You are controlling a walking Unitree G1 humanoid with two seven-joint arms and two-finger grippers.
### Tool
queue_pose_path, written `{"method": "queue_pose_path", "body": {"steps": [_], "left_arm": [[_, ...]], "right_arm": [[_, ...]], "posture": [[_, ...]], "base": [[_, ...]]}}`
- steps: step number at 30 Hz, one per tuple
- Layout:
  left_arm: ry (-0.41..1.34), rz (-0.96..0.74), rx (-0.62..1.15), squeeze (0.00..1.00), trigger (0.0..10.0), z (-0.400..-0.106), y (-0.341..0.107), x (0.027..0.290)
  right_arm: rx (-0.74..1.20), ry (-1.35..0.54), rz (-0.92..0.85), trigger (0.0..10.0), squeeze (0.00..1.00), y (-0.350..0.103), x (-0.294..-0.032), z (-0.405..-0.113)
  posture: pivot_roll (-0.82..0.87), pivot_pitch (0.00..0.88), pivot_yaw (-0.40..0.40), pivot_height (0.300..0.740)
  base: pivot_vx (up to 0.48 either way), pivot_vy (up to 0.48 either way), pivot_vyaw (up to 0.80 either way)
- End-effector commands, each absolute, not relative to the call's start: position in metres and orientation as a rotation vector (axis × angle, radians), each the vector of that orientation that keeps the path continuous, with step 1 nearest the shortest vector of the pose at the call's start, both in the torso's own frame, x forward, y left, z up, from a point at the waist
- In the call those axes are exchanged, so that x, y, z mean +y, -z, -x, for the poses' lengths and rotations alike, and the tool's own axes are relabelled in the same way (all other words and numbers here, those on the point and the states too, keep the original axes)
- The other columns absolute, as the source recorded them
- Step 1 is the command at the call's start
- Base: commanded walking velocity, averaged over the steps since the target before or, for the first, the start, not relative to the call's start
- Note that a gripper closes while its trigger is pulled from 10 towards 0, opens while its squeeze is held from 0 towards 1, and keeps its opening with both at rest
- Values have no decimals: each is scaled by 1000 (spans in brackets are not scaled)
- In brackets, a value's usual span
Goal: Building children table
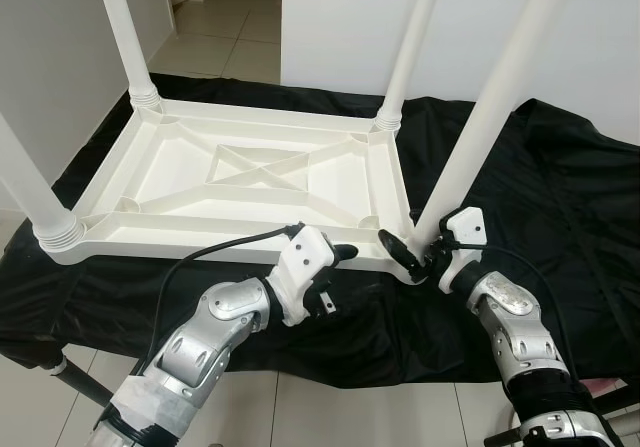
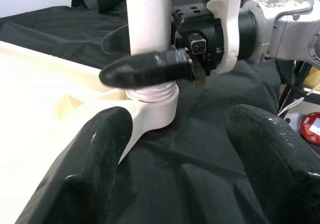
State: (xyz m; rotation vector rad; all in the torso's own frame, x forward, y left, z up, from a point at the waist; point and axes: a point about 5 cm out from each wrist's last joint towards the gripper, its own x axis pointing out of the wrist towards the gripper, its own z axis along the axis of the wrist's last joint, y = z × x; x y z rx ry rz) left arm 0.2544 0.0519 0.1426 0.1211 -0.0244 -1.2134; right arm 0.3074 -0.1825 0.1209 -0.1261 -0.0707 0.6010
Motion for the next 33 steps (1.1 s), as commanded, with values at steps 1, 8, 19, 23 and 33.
{"method": "queue_pose_path", "body": {"steps": [1,8,19,23,33], "left_arm": [[1284,-142,-19,0,10000,-249,-143,49],[1274,-144,-19,0,10000,-250,-143,51],[1284,-138,-19,0,10000,-248,-141,48],[1283,-138,-22,0,10000,-249,-142,47],[1267,-118,-16,0,10000,-249,-141,49]], "right_arm": [[-52,-643,136,0,0,-116,-178,-306],[-47,-630,53,0,0,-113,-181,-303],[-25,-472,29,10000,0,-108,-183,-304],[-27,-448,12,10000,0,-108,-179,-302],[-76,-222,-34,10000,0,-112,-167,-299]], "posture": [[11,0,-55,740],[8,0,-52,740],[-2,0,-49,740],[-6,0,-48,740],[-10,0,-47,740]], "base": [[0,0,0],[0,0,0],[0,0,0],[0,0,0],[0,0,0]]}}
